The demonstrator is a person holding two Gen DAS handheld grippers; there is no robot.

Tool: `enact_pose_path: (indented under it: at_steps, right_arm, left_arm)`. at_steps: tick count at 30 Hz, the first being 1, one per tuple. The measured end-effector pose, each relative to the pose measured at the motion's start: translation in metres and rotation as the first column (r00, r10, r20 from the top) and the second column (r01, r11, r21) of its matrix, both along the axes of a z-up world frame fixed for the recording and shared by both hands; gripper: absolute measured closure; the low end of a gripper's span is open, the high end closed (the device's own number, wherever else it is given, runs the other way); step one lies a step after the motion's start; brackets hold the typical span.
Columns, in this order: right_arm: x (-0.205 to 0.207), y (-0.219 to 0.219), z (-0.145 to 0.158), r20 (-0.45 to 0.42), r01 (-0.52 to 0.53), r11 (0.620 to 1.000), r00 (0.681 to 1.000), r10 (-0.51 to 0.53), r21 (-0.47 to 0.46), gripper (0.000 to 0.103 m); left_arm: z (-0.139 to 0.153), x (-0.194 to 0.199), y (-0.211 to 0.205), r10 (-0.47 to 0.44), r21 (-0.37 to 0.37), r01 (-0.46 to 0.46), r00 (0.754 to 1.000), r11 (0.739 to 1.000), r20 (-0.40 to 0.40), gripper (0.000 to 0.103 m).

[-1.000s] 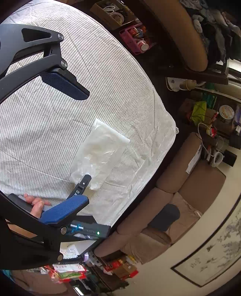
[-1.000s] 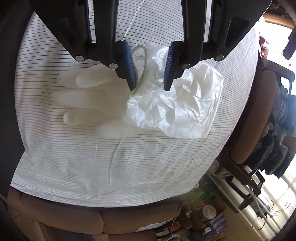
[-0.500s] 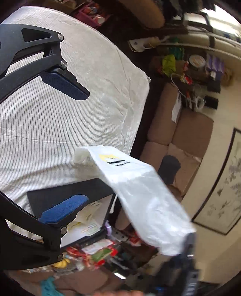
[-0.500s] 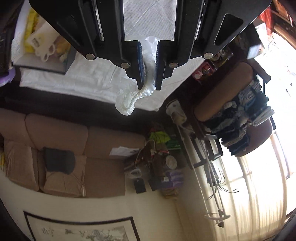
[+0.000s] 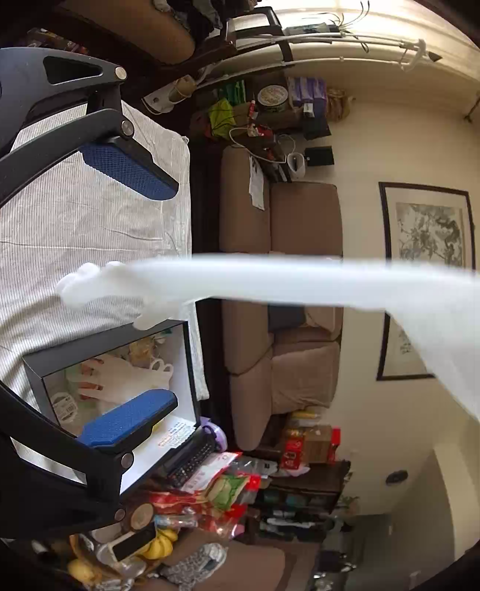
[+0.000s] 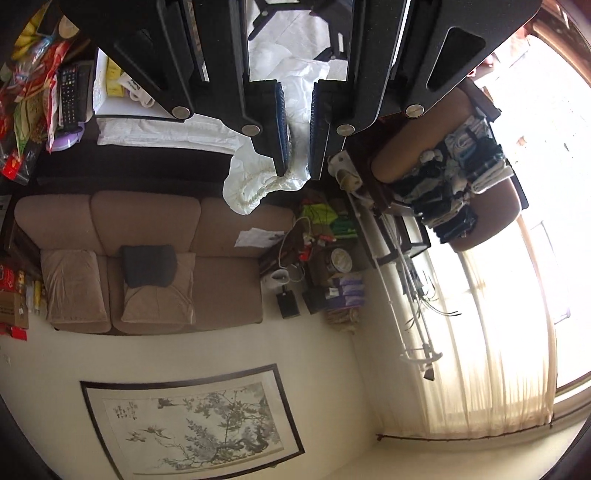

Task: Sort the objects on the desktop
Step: 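Grasp the white HAPPY DOG bag with the left gripper while the right gripper holds the gloves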

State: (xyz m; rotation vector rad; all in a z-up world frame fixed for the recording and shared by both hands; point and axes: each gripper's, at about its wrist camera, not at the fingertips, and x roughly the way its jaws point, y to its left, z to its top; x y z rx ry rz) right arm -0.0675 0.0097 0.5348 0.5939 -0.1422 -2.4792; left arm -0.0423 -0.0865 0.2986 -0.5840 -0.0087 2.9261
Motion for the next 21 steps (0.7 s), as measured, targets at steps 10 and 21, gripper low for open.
enact_pose_path:
  at_steps: [10, 21]
  right_arm:
    - [0.081, 0.058, 0.05, -0.075, 0.002, 1.0, 0.997, -0.004, -0.024, 0.094]
    - [0.083, 0.163, -0.047, -0.018, 0.095, 0.995, 0.995, -0.095, -0.003, 0.094]
  left_arm:
    - [0.052, 0.022, -0.033, -0.332, 0.467, 0.275, 0.942, 0.841, 0.043, 0.099]
    - [0.127, 0.035, -0.022, -0.377, 0.497, 0.361, 0.923, 0.789, -0.073, 0.1]
